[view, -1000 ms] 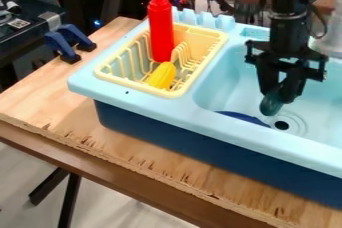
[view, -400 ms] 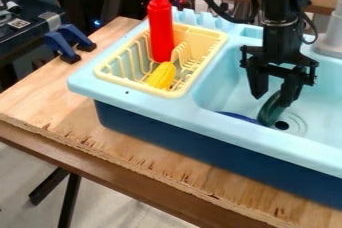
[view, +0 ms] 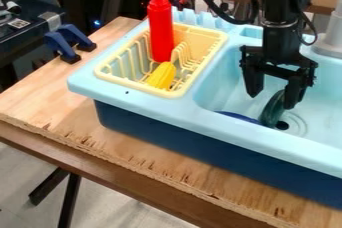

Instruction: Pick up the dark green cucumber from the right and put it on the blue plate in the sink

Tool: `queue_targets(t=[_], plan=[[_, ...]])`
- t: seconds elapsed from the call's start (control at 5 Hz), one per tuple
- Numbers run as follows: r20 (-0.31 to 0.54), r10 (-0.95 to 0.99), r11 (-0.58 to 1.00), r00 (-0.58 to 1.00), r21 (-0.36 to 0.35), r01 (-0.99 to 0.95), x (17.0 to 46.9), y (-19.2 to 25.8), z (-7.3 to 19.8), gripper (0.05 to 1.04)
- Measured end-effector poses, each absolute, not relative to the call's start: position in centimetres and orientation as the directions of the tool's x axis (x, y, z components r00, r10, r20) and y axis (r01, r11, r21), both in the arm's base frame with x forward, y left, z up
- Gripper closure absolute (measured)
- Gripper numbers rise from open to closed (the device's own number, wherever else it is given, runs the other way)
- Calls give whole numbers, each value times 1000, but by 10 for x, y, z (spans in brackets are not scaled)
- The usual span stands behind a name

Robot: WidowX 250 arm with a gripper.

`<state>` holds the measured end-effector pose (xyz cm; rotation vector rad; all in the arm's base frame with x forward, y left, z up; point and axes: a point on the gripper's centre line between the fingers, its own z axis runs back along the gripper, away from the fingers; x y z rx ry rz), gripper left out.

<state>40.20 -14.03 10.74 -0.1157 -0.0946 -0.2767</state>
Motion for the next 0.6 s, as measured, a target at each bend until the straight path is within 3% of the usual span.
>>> queue_targets(t=[0.2,0.4,0.6], plan=[[140,-303,947,943,-69,315,395,-149,128,73],[111,-370,929,923,7,371,376,-169,142,73],[119,-419,908,900,46,417,370,-187,173,73]])
